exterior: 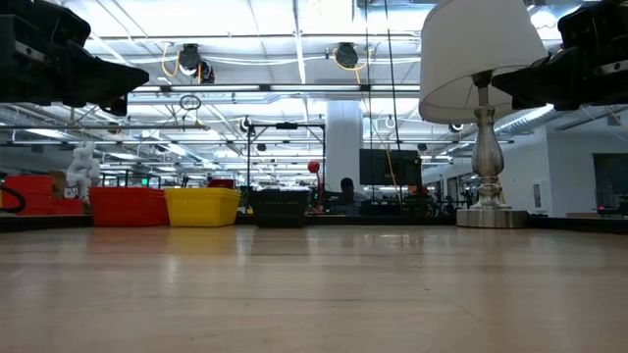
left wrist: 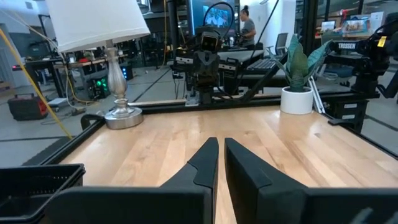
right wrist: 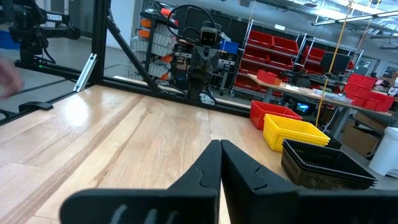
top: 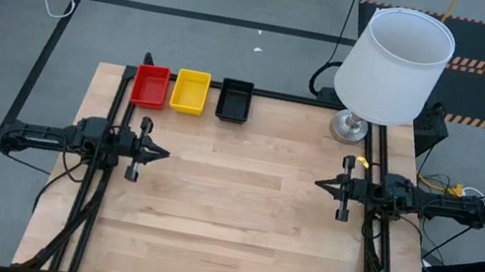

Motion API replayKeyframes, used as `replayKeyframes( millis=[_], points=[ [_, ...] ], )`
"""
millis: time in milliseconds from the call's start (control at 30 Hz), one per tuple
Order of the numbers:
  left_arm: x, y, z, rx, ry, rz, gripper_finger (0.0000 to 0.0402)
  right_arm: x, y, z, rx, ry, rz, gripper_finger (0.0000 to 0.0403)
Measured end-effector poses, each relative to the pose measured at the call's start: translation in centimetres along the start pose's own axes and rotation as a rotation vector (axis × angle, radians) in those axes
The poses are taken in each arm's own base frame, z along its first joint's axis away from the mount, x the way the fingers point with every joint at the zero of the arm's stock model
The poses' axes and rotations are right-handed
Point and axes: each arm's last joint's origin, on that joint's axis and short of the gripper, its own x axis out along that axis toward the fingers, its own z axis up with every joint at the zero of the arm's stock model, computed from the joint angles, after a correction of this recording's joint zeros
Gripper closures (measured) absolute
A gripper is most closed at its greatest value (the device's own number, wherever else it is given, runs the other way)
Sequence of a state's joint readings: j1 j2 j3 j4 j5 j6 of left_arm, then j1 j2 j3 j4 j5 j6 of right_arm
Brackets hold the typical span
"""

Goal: Stack baskets by color
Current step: Return to Home Position

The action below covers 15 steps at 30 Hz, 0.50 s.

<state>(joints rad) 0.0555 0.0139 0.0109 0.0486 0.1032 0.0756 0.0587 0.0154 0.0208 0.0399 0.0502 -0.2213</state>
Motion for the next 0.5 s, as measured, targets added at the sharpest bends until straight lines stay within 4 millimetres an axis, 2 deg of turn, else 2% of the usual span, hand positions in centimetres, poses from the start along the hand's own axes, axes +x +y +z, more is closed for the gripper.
replayKeyframes(
  millis=[500],
  points=[
    [0.0,0.0,0.0,0.0,0.0,0.0,0.0369,0.0,0.0,0.0,0.0,0.0,0.0,0.0403]
  ],
)
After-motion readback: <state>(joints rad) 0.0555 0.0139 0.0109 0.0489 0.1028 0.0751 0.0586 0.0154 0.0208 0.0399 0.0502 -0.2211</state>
